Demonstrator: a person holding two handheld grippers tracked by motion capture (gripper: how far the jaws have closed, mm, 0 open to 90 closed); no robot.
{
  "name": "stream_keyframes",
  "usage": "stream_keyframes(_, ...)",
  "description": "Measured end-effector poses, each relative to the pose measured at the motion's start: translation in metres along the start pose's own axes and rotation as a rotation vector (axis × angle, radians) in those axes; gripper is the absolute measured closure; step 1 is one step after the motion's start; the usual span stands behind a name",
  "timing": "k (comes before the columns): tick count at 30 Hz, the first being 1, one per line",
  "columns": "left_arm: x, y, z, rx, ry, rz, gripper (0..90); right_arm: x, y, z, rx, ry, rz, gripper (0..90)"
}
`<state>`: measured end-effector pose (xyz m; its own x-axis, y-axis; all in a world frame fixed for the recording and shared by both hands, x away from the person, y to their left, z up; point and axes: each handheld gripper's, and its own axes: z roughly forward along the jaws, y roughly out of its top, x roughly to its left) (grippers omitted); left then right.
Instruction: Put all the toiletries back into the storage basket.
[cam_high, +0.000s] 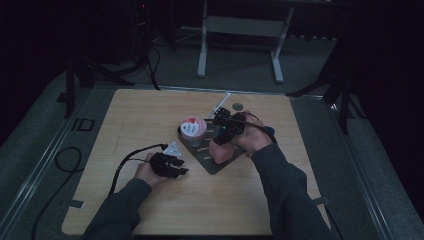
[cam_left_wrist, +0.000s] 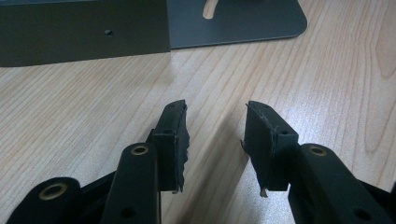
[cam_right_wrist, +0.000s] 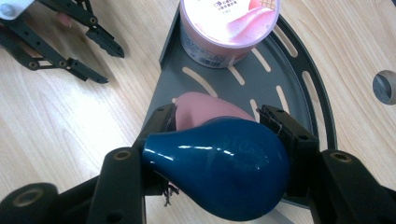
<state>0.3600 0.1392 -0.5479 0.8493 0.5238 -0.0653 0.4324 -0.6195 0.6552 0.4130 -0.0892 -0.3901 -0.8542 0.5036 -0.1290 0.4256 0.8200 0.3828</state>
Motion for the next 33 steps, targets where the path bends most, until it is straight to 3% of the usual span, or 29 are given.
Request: stream_keyframes(33, 0.000, 0.000, 0.000, -0.001, -0.001, 0.000, 58.8, -0.032, 0.018, 0.024, 0.022, -0.041, 0.077, 47.4)
